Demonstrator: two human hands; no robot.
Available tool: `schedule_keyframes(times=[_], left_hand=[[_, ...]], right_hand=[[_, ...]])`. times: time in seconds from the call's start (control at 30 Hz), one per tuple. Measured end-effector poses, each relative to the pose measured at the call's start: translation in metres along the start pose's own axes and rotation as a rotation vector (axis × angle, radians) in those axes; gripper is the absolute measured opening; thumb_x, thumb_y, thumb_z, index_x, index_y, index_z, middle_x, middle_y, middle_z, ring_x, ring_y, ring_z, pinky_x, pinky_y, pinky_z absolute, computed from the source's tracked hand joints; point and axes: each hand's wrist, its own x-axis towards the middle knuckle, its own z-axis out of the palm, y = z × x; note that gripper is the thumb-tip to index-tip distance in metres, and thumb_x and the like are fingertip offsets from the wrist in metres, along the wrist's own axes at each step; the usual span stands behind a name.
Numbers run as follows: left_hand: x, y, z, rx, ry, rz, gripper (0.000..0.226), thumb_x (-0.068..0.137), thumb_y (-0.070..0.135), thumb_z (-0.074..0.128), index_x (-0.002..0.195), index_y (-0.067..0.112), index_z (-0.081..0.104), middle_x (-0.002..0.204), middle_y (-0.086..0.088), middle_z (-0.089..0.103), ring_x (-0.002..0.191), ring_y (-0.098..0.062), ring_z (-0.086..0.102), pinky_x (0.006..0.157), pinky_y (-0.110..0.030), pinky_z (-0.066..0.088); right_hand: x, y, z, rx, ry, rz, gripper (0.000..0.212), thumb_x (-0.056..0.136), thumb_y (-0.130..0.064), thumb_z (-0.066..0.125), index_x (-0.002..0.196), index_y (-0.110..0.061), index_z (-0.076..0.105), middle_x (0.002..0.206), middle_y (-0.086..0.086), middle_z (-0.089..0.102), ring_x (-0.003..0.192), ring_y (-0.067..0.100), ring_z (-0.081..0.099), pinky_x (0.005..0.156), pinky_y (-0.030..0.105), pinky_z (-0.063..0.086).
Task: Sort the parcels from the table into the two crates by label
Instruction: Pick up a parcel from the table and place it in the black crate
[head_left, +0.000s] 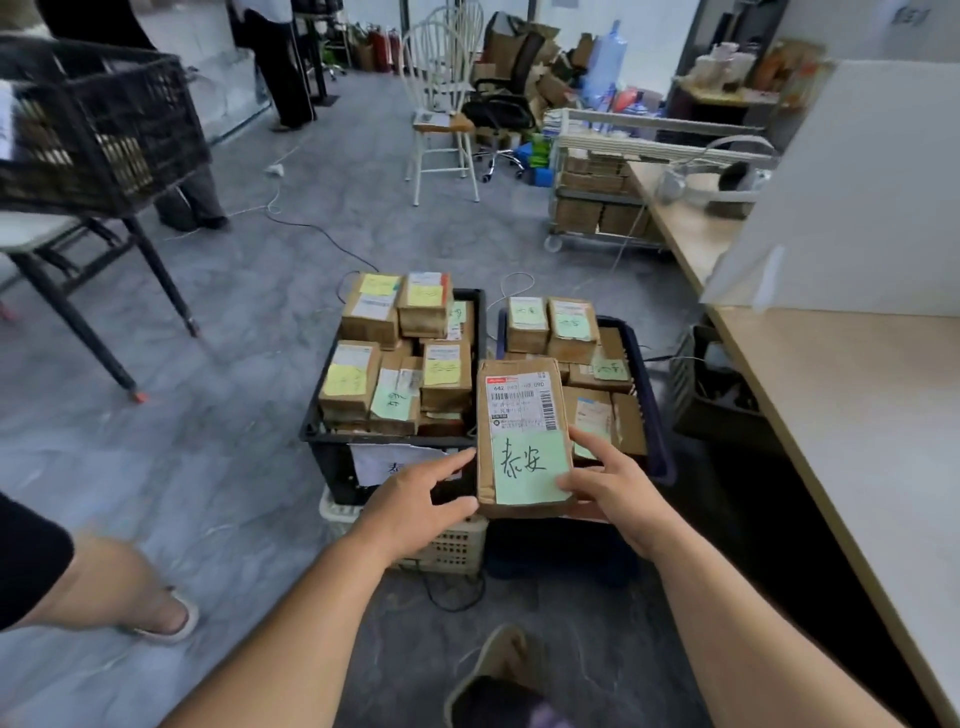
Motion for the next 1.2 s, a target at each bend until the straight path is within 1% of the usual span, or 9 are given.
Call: schedule_keyframes(times=[0.17,0.3,0.4,0.7,0.87,1.0,1.07,1.13,1.2], left_hand=[[0.043,-0.02,-0.022,-0.047,-0.001,-0.055,0.064,0.087,0.036,0.067,0.141,0.048,0.035,0.146,0.017,0.041,0.134,-0.007,0.039,0.106,-0.028,0.037],[0.084,-0.03,-0.041,-0.037,-0.019,-0.11,0.064,0.086,0.038,0.064,0.14,0.052,0.032,0.139,0.024,0.043,0.134,-0.006,0.039,0.109,-0.034,0.038],[0.113,-0.036,-0.052,-0.042,-0.04,-0.148,0.065,0.085,0.043,0.063,0.141,0.052,0.031,0.147,0.022,0.036,0.137,-0.007,0.035,0.111,-0.036,0.036],[0.177,-0.06,-0.07,-0.033,-0.061,-0.248,0.066,0.089,0.039,0.063,0.144,0.048,0.028,0.148,0.019,0.037,0.132,-0.006,0.041,0.106,-0.032,0.039],[0.194,-0.083,-0.083,-0.009,-0.07,-0.299,0.067,0.091,0.038,0.06,0.147,0.045,0.024,0.148,0.012,0.04,0.132,-0.007,0.041,0.107,-0.034,0.039],[0.211,-0.105,-0.097,0.038,-0.091,-0.317,0.067,0.094,0.035,0.056,0.149,0.041,0.019,0.148,0.011,0.04,0.132,-0.011,0.043,0.104,-0.033,0.042],[0.222,-0.118,-0.105,0.054,-0.103,-0.312,0.068,0.096,0.032,0.054,0.15,0.041,0.014,0.147,0.011,0.041,0.123,-0.01,0.048,0.097,-0.03,0.047],[0.236,-0.133,-0.112,0.079,-0.114,-0.315,0.069,0.097,0.031,0.053,0.151,0.04,0.012,0.145,0.011,0.043,0.11,-0.004,0.052,0.09,-0.026,0.048],[0.25,-0.149,-0.12,0.142,-0.116,-0.316,0.068,0.097,0.032,0.052,0.151,0.04,0.013,0.145,0.011,0.044,0.114,-0.007,0.052,0.09,-0.028,0.049]], right_hand=[[0.063,-0.012,0.014,0.016,-0.049,0.002,0.058,0.089,0.002,0.061,0.131,-0.038,0.049,0.106,0.004,0.074,0.097,0.025,0.071,0.088,0.043,0.058],[0.115,-0.022,0.022,0.02,-0.057,0.046,0.061,0.088,0.0,0.063,0.136,-0.035,0.049,0.102,0.006,0.076,0.096,0.029,0.071,0.092,0.048,0.055],[0.15,-0.03,0.025,0.022,-0.067,0.083,0.063,0.088,0.0,0.063,0.141,-0.031,0.046,0.102,0.011,0.075,0.095,0.036,0.071,0.092,0.051,0.054],[0.236,-0.041,0.045,-0.016,-0.144,0.175,0.063,0.092,0.003,0.058,0.145,-0.028,0.042,0.102,0.006,0.073,0.087,0.024,0.072,0.063,0.029,0.058],[0.269,-0.037,0.076,-0.089,-0.139,0.217,0.068,0.09,-0.001,0.062,0.147,-0.029,0.039,0.1,0.007,0.075,0.096,0.034,0.07,0.087,0.051,0.056],[0.294,-0.036,0.104,-0.112,-0.136,0.258,0.068,0.09,-0.001,0.06,0.148,-0.03,0.038,0.108,0.008,0.071,0.104,0.042,0.065,0.091,0.057,0.051],[0.309,-0.034,0.12,-0.118,-0.133,0.272,0.069,0.091,-0.001,0.06,0.148,-0.032,0.036,0.108,0.006,0.072,0.103,0.041,0.065,0.091,0.055,0.052],[0.323,-0.031,0.137,-0.109,-0.131,0.295,0.07,0.093,-0.001,0.058,0.15,-0.031,0.033,0.113,0.004,0.07,0.096,0.029,0.07,0.086,0.043,0.058],[0.336,-0.026,0.153,-0.103,-0.117,0.323,0.069,0.094,-0.002,0.057,0.151,-0.03,0.03,0.118,0.003,0.068,0.094,0.017,0.07,0.079,0.033,0.06]])
